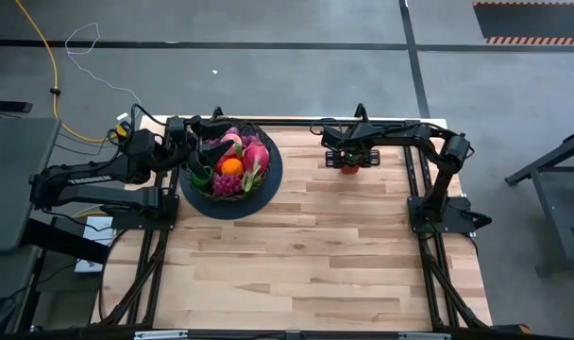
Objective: Build produce basket
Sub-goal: Put the red bell pepper into the black wire basket
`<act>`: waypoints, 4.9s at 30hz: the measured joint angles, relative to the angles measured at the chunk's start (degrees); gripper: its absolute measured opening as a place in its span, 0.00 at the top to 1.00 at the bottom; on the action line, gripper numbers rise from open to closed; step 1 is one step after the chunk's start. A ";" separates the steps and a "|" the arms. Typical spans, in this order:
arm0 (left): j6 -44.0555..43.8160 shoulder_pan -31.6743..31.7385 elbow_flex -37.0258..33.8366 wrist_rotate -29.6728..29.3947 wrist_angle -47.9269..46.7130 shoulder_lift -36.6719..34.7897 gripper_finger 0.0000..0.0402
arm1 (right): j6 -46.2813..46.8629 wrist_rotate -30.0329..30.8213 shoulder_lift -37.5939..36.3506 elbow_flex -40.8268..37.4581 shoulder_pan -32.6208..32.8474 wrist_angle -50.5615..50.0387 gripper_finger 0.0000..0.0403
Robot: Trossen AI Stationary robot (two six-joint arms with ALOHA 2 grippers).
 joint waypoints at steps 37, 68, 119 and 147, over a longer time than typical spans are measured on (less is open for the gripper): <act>5.61 -1.97 4.94 -1.86 -12.06 9.02 0.18 | -35.28 -24.75 -29.68 0.00 13.70 43.67 0.33; 48.88 -13.31 32.20 7.85 -26.31 40.78 0.09 | -30.14 -37.59 -26.58 0.02 23.98 36.08 0.33; 46.14 -15.61 32.20 11.89 -26.85 43.10 0.40 | -23.82 -43.29 -25.18 2.39 24.84 34.38 0.03; 19.12 -10.40 16.20 -5.01 -33.34 8.90 0.41 | -39.69 -15.51 -47.02 -9.14 20.28 33.67 0.08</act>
